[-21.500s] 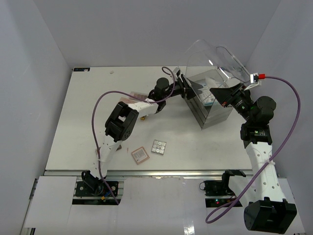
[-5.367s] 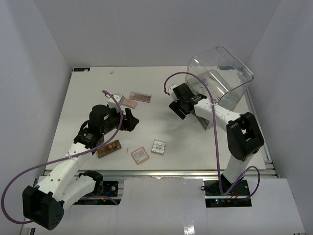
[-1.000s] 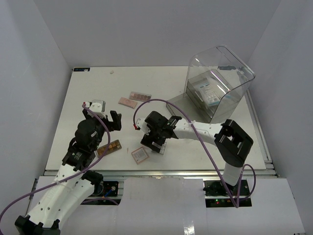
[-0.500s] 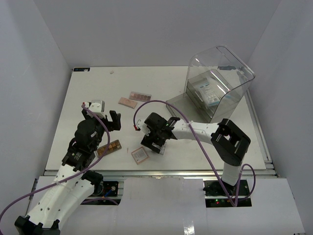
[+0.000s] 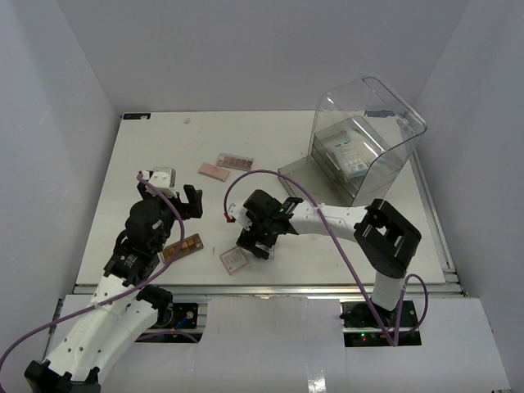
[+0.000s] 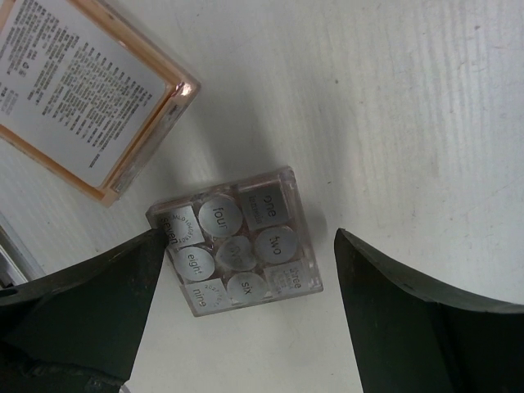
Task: Organize the makeup
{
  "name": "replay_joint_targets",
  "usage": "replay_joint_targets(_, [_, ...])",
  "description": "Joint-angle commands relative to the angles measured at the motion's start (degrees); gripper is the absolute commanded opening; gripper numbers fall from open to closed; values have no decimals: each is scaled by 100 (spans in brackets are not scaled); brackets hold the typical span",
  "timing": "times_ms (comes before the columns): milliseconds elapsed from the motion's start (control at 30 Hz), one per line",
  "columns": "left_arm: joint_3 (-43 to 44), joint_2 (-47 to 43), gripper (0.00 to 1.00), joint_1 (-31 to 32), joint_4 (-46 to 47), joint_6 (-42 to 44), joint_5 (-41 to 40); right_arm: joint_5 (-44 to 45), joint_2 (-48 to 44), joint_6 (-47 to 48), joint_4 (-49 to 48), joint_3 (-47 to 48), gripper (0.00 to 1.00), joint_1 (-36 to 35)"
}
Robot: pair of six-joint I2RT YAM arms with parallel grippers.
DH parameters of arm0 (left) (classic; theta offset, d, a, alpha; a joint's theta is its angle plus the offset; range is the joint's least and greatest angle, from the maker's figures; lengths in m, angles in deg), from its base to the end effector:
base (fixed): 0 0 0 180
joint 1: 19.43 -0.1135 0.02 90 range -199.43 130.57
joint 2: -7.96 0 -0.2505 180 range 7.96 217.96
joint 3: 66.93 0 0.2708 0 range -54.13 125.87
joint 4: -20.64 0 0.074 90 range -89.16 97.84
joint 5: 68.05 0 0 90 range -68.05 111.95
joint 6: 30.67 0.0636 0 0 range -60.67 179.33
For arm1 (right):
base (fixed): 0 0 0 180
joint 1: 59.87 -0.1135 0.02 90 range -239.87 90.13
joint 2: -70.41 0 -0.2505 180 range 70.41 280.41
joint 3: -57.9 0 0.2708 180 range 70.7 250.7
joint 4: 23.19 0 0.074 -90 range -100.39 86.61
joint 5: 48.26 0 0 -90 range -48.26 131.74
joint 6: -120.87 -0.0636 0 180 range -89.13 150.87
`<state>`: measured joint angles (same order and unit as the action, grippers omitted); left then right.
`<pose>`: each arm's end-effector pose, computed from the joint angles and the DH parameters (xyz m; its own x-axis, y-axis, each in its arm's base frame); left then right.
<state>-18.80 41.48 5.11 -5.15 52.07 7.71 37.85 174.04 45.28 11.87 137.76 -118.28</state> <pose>0.1941 -0.0714 0.2938 -0.1981 -0.0442 -0.9792 0.1593 0.9843 -0.0767 0.2048 0.3413 0.1302 -0.2180 -0.8285 -0.5157 -0.9525 0.2958 -0.0726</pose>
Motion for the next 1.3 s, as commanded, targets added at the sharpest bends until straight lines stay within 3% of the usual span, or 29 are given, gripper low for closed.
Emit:
replay_joint_targets(0, [35, 1, 98, -19, 7, 50, -53, -248, -176, 164, 98, -212, 90, -26])
replay_joint_targets(200, [28, 14, 98, -19, 8, 50, -61, -368, -309, 237, 103, -229, 90, -12])
replay_joint_targets(567, [26, 44, 98, -19, 7, 50, -53, -1159, -680, 1243, 338, -373, 90, -16])
replay_joint_targets(1267, [30, 31, 98, -19, 7, 50, -44, -316, -49, 1302, 53, -188, 90, -61])
